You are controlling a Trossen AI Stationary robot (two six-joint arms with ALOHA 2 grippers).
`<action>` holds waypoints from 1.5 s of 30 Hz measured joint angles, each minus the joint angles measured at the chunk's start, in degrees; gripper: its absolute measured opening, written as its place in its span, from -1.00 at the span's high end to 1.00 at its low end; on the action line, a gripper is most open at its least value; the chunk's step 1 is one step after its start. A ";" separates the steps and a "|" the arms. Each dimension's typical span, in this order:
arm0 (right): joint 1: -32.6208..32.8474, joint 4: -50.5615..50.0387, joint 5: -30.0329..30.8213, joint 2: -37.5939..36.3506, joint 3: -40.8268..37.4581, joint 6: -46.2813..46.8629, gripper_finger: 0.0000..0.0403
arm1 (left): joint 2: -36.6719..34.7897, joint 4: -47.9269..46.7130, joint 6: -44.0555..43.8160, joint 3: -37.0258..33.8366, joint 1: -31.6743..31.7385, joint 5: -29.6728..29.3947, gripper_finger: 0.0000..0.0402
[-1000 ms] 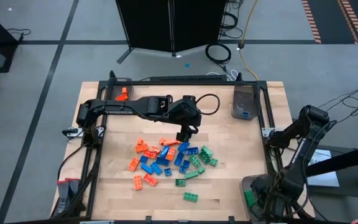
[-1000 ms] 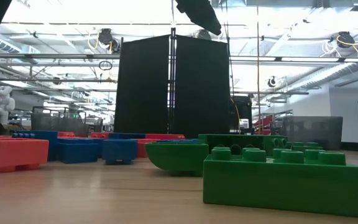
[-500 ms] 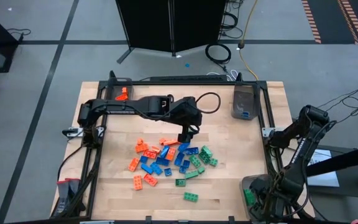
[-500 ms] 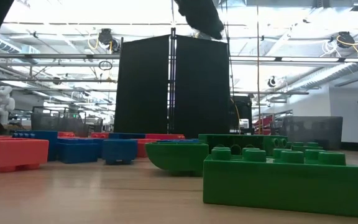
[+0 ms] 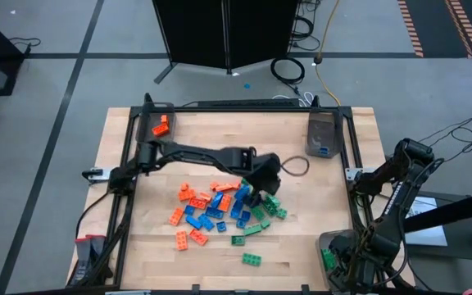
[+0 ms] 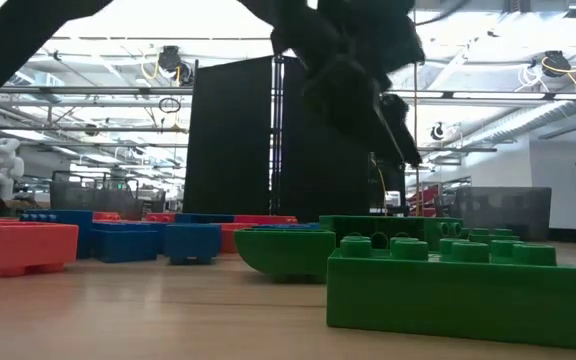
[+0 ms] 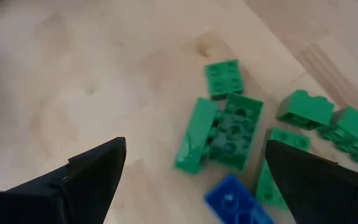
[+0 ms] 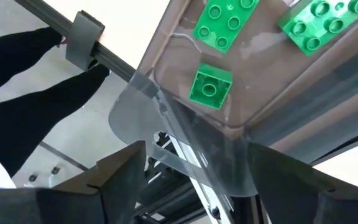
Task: Sort blocks
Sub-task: Put the green game piece into the bottom right black bin
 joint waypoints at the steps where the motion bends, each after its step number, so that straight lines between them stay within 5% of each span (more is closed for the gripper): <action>1: 0.02 0.04 -0.02 0.00 0.00 0.49 -0.36 | 0.84 0.68 0.55 0.00 -0.34 -0.02 -0.94; 13: 0.00 3.75 2.46 0.00 0.00 2.13 -0.36 | 6.23 9.20 1.71 0.02 0.57 -4.10 -0.44; 23: 0.01 3.88 2.45 0.00 0.00 1.69 -0.36 | 6.69 9.28 3.33 0.02 1.30 1.17 -0.01; 45: 0.00 5.75 2.41 0.00 0.00 3.38 -0.36 | 8.83 10.48 4.72 0.22 1.26 1.43 0.47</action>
